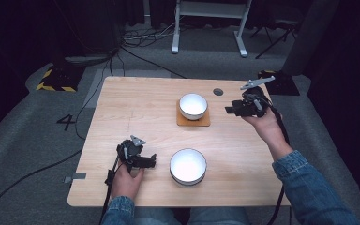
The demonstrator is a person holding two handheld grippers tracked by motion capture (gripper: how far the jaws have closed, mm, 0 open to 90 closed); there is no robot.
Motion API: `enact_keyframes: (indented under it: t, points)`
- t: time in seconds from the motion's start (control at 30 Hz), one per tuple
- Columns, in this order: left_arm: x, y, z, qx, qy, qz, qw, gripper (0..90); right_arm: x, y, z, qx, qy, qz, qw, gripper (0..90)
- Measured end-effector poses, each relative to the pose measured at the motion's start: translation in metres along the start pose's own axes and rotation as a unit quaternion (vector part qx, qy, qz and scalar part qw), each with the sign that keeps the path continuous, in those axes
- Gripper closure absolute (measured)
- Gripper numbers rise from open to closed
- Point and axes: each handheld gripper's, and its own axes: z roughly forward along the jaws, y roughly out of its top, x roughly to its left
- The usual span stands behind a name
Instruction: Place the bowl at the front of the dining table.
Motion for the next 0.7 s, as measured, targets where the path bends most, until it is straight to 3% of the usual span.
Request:
enact_keyframes:
  t: [0.37,0.7]
  points:
    - [0.000,0.000,0.000,0.000,0.001,0.000,1.0000,0.3,0.000,-0.022,-0.015,-0.001,-0.007,0.003,1.0000,55.0]
    - [0.000,0.000,0.000,-0.002,0.001,-0.002,1.0000,0.4,-0.009,-0.053,-0.029,-0.003,-0.011,0.015,0.9998,54.3]
